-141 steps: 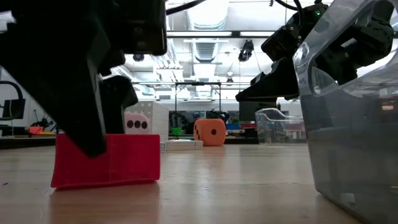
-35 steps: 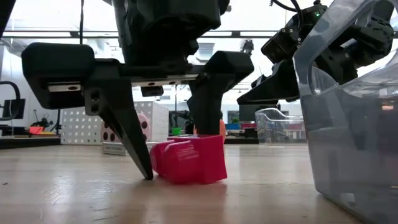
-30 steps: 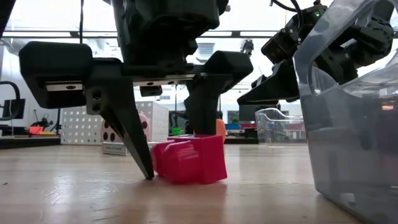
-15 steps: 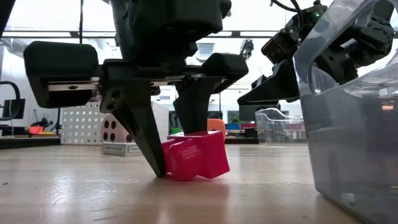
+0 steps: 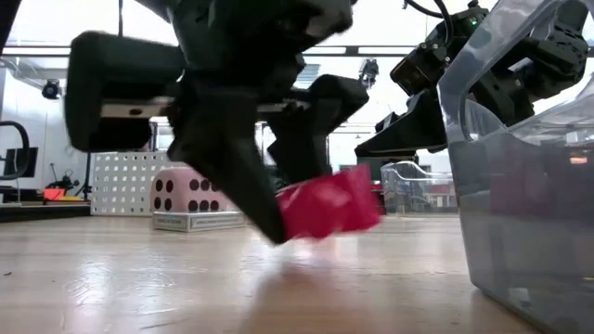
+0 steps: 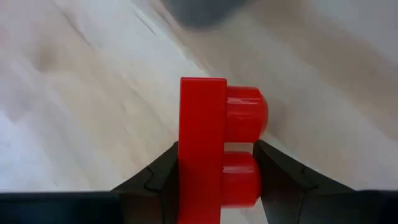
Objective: Pick & Place Toys
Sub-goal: Put the large red game piece into the white bin
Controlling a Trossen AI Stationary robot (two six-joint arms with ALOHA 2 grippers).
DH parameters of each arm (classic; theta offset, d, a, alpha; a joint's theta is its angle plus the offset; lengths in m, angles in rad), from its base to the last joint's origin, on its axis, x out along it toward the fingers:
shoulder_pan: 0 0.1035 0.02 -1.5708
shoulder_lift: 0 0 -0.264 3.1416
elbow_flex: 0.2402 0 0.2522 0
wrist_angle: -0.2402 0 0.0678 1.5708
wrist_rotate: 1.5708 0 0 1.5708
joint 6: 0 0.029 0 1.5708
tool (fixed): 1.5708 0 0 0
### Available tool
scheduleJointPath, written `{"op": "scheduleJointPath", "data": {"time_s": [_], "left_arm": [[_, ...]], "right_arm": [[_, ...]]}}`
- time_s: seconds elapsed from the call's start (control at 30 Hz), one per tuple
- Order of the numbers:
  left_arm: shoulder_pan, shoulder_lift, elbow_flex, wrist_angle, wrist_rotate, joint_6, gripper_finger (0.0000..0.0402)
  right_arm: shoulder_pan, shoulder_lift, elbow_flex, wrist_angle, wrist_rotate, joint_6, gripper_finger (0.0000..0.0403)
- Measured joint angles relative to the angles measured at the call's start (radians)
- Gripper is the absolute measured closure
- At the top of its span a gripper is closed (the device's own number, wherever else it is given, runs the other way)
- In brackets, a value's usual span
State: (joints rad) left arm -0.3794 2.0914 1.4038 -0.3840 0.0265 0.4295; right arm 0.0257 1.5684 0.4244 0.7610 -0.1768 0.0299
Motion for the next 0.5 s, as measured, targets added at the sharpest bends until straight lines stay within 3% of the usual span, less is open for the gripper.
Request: {"op": "scheduleJointPath", "data": {"time_s": [0.4, 0.5], "left_arm": [[0.060, -0.302, -0.529, 0.796, 0.034, -0.236, 0.0241], [0.073, -0.394, -0.669, 0.983, -0.005, -0.281, 0.0241]], "right_arm": [[0.000, 0.000, 0.000, -0.001, -0.001, 0.000, 0.0259], [0.000, 0.000, 0.000, -0.001, -0.002, -0.003, 0.0259]]}}
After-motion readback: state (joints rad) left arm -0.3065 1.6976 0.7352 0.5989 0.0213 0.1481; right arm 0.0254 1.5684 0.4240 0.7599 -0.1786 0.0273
